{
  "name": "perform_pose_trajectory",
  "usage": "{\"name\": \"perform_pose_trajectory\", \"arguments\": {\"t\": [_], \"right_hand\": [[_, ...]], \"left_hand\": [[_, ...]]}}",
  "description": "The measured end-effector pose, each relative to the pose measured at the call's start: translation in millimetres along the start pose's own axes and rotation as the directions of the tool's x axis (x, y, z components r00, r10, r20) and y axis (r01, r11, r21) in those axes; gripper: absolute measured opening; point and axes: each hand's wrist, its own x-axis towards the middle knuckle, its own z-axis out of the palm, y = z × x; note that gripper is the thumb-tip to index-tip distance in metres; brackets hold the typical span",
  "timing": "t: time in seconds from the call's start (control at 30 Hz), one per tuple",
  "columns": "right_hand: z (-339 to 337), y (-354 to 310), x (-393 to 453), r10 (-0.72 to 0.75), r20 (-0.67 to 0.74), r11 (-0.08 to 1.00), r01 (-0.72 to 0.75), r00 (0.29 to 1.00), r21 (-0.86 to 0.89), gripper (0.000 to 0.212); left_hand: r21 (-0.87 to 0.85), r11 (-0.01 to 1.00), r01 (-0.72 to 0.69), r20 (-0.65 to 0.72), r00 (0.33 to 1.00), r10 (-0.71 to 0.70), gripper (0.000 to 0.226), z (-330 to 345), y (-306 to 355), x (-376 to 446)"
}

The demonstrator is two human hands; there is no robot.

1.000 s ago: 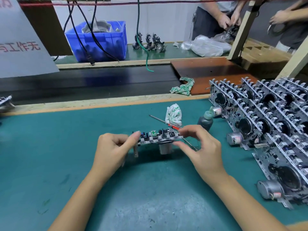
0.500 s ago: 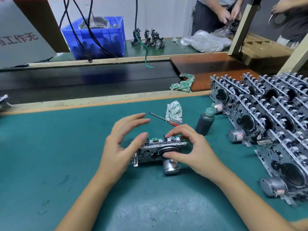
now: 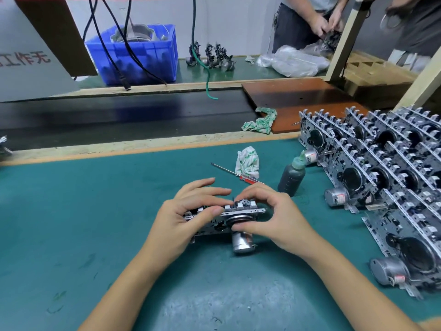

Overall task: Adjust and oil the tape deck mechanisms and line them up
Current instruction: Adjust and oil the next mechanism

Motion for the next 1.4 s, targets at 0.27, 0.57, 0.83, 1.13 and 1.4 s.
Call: {"name": "perform_pose_trajectory", "arguments": {"t": [0.27,0.57,0.83,1.13,1.4], "right_hand": [[0.3,1.1,1.5,0.021,-0.006,0.999,-0.021,1.0,0.041,0.033],[0.8,1.8,0.5,-0.015,-0.007,0.999,0.015,1.0,0.038,0.031],[-9.5,5.0,-11.7,-0.543,-0.207,0.775,0.391,0.814,-0.498,0.031],[-6.8,11.5,-13.2,-0.592,-0.15,0.72,0.435,0.792,-0.54,0.029],[0.9,7.2,-13.6,-0.2,-0.18,0.97,0.169,0.963,-0.175,0.049]], "left_hand": [[0.022,1.0,-0.01,-0.061,0.998,0.011,0.021,3.4,0.0,0.8],[0.012,1.0,-0.025,-0.077,0.997,0.026,0.022,5.0,0.5,0.0],[-0.025,0.999,-0.02,-0.099,0.995,0.018,0.017,6.4,-0.3,0.7],[-0.018,0.999,-0.041,-0.11,0.993,0.038,0.018,6.5,-0.6,-0.1],[-0.013,0.999,-0.04,-0.105,0.994,0.039,0.017,6.7,0.3,0.2]]}}
